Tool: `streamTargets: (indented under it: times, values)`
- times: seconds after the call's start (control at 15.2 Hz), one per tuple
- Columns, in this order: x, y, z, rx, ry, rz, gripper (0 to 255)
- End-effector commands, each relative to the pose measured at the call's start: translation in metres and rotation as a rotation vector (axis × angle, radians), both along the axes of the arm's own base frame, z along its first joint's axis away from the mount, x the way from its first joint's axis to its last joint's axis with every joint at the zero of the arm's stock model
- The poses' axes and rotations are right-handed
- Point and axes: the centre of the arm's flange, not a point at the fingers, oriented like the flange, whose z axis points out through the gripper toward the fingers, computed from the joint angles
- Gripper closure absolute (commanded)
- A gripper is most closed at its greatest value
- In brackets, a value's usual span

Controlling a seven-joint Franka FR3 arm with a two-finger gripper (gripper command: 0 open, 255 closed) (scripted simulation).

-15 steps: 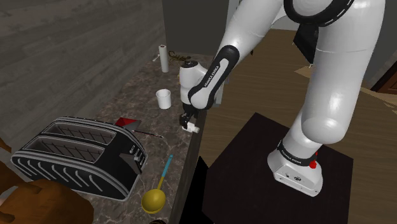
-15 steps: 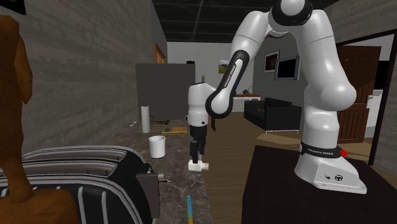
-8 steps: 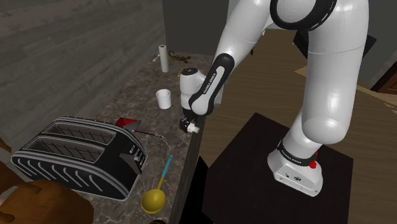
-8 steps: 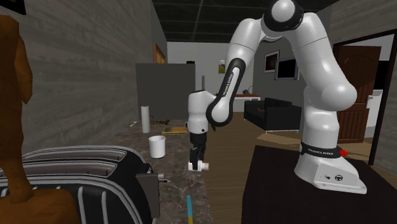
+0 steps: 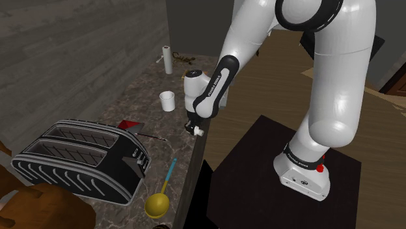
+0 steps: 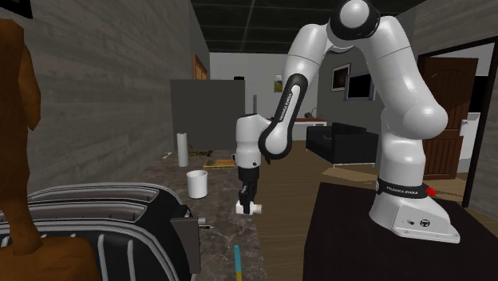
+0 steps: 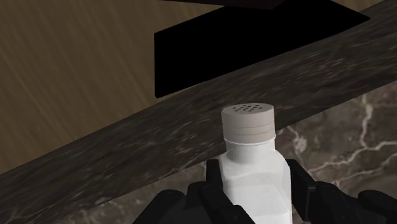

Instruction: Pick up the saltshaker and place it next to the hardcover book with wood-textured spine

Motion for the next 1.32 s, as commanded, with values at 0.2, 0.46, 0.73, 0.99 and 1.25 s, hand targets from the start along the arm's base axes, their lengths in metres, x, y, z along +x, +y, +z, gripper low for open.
streamTargets:
  times: [0.2,0.46,0.73,0.99,1.25]
  values:
    - [0.0,0.0,0.0,0.0,0.001,0.0,255]
    - [0.0,0.0,0.0,0.0,0.0,0.0,255]
    - [0.0,0.0,0.021,0.0,0.0,0.0,255]
    - [0.0,0.0,0.042,0.0,0.0,0.0,255]
    - [0.0,0.0,0.063,0.0,0.0,0.0,255]
